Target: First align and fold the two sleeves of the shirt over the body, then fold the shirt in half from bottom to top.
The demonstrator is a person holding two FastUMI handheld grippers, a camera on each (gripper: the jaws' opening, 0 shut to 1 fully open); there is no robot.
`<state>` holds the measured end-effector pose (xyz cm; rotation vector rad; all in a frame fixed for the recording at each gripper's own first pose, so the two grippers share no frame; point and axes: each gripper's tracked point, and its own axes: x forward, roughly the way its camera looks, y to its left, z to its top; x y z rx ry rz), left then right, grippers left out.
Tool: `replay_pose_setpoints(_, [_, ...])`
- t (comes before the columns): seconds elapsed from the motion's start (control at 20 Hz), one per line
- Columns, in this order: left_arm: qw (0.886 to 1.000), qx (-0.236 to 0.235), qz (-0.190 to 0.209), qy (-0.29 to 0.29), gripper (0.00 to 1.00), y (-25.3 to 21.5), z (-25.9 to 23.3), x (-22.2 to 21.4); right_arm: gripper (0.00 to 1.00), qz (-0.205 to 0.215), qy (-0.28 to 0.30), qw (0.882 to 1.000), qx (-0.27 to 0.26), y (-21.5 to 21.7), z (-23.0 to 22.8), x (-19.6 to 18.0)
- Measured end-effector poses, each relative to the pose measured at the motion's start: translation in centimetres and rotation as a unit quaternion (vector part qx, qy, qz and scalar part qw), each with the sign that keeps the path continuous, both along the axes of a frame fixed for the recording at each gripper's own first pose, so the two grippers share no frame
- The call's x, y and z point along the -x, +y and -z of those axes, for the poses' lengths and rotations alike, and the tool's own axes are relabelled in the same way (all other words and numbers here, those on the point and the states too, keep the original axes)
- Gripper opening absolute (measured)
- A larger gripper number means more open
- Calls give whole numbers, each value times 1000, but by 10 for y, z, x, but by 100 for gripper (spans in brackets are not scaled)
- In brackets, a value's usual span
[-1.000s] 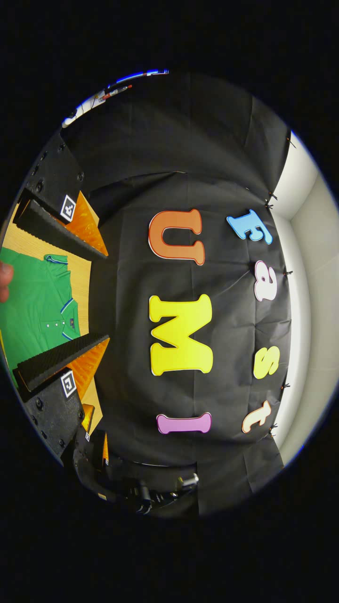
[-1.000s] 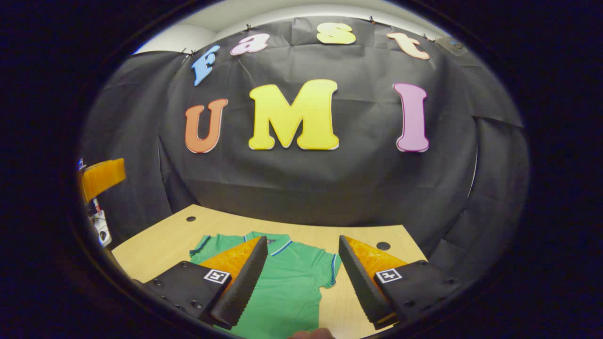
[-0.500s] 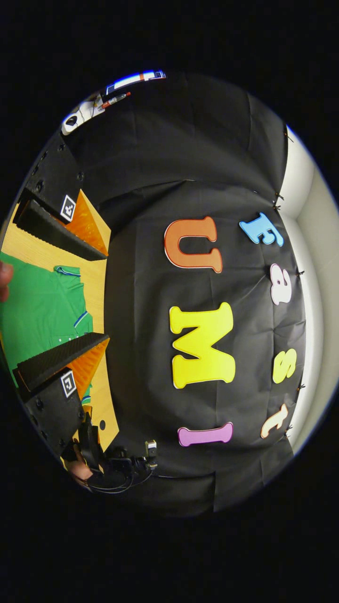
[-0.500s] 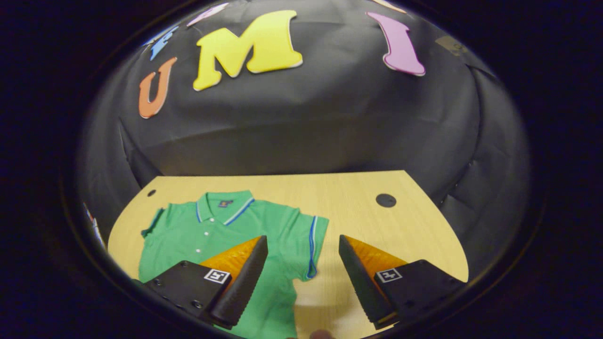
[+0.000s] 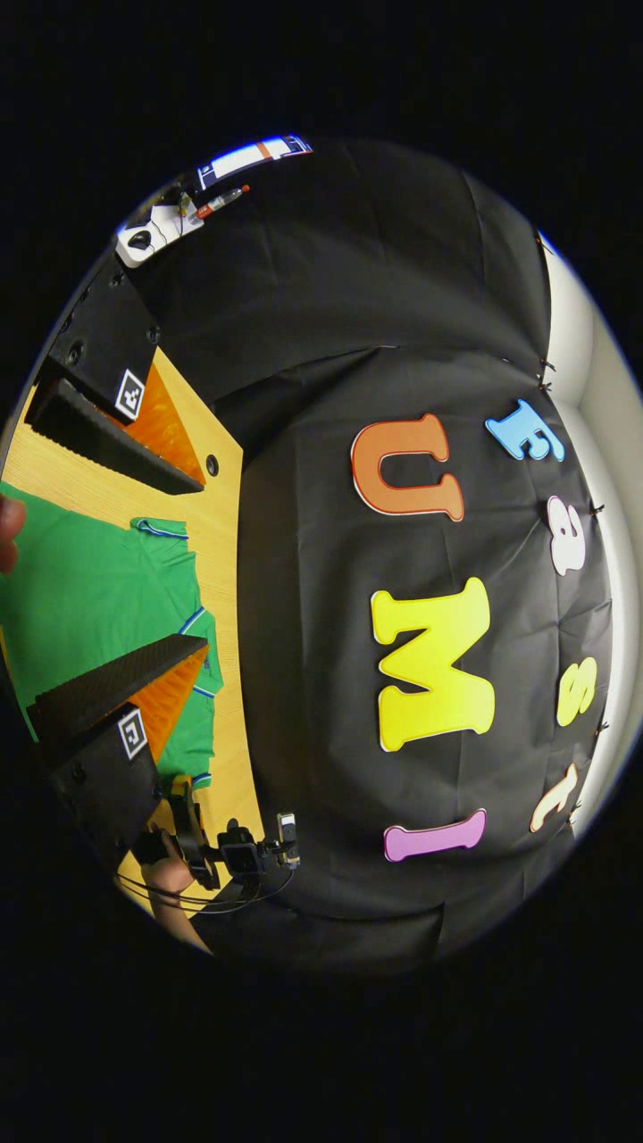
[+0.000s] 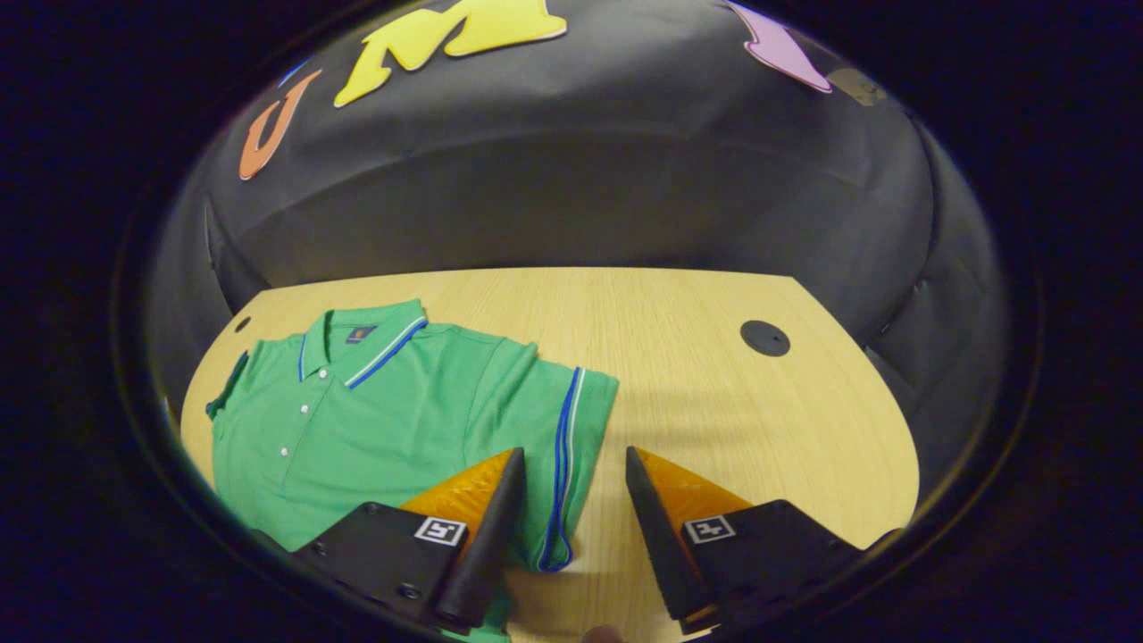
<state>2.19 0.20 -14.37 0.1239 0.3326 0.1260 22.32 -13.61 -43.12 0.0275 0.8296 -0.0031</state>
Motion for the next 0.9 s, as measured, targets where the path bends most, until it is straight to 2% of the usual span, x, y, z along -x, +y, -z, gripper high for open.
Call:
replay_pose_setpoints(0.1, [1000,1,1,3,100,-1,3,-3,60,-3,-1,1000,9,-4,4,-6])
replay_pose_setpoints(0.15, [1000,1,2,4,100,-2,3,-4,47,-5,1,1000,10,-4,4,-3])
replay_pose_setpoints(0.2, [1000,2,4,5,100,-4,4,-4,24,-9,4,1000,2,-1,3,-4])
replay_pose_setpoints(0.3, [1000,5,9,7,100,-7,5,-4,10,-9,9,1000,-7,-1,2,-3])
replay_pose_setpoints(0.4, [1000,5,11,7,100,-8,4,-4,7,2,9,1000,-29,-1,-4,-2])
replay_pose_setpoints(0.45, [1000,6,10,7,100,-7,4,-3,9,14,3,999,-35,-6,-12,-3])
replay_pose_setpoints(0.5, [1000,7,9,8,100,-5,6,-2,0,18,0,999,-46,-7,-16,-4])
replay_pose_setpoints(0.55, [1000,9,7,9,100,-3,7,-2,3,17,1,998,-52,-3,-18,-2])
replay_pose_setpoints(0.6, [1000,10,5,9,100,-2,7,-1,0,15,-1,998,-55,-1,-22,-3])
replay_pose_setpoints(0.7, [1000,14,3,10,100,-1,6,-1,2,9,-15,998,-53,6,-39,-6])
replay_pose_setpoints(0.85, [1000,17,0,3,100,4,1,1,3,-5,-32,998,-57,34,-66,-9])
replay_pose_setpoints(0.9, [1000,18,-3,2,100,7,0,2,6,-12,-35,998,-55,45,-72,-10])
